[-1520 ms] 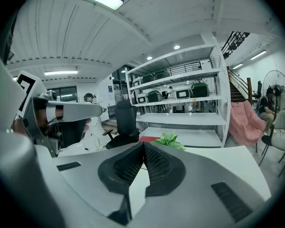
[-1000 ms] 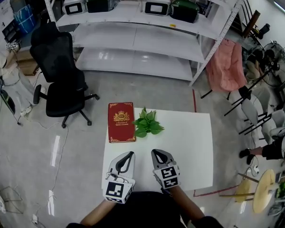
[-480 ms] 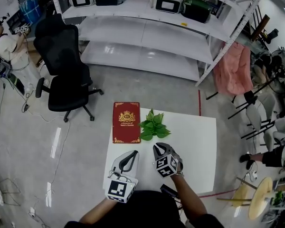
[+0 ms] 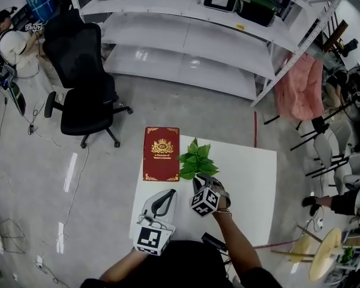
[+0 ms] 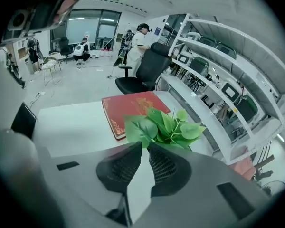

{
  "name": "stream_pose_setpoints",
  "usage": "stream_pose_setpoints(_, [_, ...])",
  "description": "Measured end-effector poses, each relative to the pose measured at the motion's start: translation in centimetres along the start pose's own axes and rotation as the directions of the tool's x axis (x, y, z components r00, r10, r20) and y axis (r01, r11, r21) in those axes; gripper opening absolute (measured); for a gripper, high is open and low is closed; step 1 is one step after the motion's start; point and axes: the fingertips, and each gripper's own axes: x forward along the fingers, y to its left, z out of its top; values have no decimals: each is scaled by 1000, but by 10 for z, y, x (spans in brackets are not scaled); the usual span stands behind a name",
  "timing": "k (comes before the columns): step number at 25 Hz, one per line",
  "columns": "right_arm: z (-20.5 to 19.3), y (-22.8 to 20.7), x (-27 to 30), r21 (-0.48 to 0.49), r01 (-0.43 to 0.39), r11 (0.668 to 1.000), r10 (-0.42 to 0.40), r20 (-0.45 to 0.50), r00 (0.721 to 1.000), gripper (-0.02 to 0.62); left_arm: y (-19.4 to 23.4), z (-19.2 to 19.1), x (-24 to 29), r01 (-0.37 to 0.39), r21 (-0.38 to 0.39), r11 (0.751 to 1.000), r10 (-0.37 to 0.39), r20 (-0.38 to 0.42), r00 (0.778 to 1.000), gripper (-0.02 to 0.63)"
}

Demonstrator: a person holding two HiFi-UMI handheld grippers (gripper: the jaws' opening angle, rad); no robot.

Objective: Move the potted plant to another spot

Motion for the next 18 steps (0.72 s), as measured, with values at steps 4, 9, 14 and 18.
stream_pose_setpoints(4, [-2,-4,16,-42,-16,999,15,-39,999,18,5,-2,6,-3,-7,1000,3,-10,1000,18])
stream_pose_setpoints(9, [-7,-3,34,-90,-48,995,40,-90,995,57,13,-6,10,-10,-18,1000,10,-22,1000,18])
stream_pose_setpoints(14, [-1,-4,39,-155,-49,987,33,-103,994,60,19,-8,16,-10,-27,1000,9,-29,1000,18])
stream_pose_setpoints(18, [-1,0,37,-206,-78,975,52,-127,991,60,21,-9,19,-8,-31,999,7,-31,999,19])
